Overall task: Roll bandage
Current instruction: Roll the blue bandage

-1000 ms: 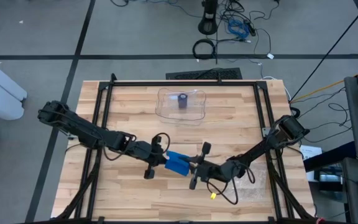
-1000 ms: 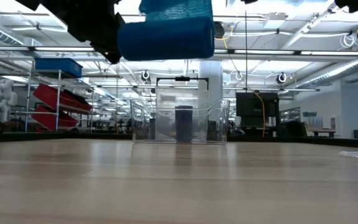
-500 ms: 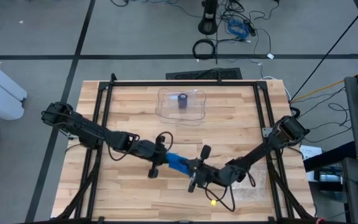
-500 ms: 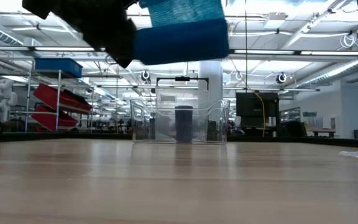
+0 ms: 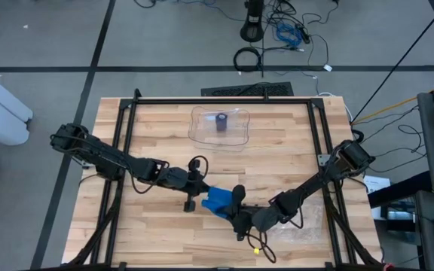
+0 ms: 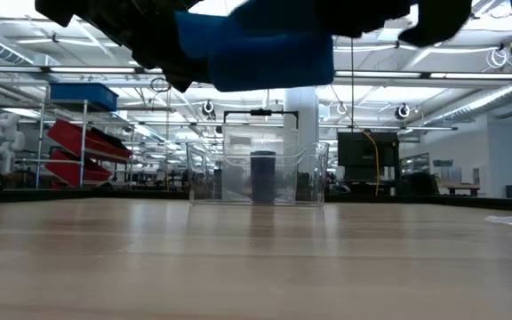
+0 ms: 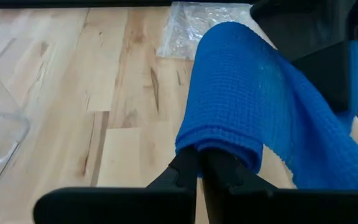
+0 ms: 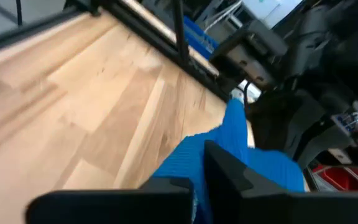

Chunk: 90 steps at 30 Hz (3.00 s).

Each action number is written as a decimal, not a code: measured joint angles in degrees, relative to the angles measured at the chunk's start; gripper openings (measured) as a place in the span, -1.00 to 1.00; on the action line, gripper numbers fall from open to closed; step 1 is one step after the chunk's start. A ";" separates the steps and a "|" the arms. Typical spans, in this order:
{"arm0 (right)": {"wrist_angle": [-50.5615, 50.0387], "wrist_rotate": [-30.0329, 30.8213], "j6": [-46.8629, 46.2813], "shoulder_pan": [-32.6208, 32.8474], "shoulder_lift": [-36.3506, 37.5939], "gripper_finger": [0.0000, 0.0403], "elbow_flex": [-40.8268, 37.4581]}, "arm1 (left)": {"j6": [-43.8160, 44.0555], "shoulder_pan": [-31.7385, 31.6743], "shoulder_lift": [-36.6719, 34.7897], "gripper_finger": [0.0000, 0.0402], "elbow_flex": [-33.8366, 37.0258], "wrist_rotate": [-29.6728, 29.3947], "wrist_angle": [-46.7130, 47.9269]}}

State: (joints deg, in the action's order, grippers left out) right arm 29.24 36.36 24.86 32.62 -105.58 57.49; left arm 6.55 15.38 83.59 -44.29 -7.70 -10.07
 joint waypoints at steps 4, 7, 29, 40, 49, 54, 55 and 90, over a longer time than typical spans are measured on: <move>-2.71 1.37 -0.28 0.00 0.04 -0.66 0.00 | -0.02 0.00 0.00 -0.97 0.00 -0.97 0.00; -4.21 2.95 -0.54 0.58 0.13 -0.47 0.00 | -1.00 0.03 0.00 -0.97 0.00 -1.54 -0.04; 0.18 18.39 29.81 4.28 0.19 -0.30 0.00 | -0.90 0.24 -0.24 -0.97 0.00 -6.24 -3.74; 0.89 19.45 26.53 6.63 0.15 -0.30 0.00 | -1.04 0.48 -0.26 -0.97 0.00 -7.66 -5.38; 1.56 47.39 -3.37 13.57 6.57 -0.41 -0.07 | -4.09 2.83 -1.01 -0.97 -0.03 -11.11 -6.34; -4.91 33.65 -27.15 13.98 12.44 -0.42 -3.38 | -4.18 3.15 -1.38 -0.97 -0.04 -13.62 -6.27; -6.93 32.43 -32.32 13.83 13.05 -0.41 -4.44 | -4.20 3.15 -1.40 -0.97 -0.04 -13.64 -6.27; 23.55 8.20 -38.68 1.33 0.74 -1.00 -18.60 | -6.97 3.15 -1.36 -0.97 -0.04 -12.07 -7.61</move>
State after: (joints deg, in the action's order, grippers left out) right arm 52.79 44.56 -13.82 33.95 -104.84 38.89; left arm -0.43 18.52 82.24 -44.34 -19.77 -17.68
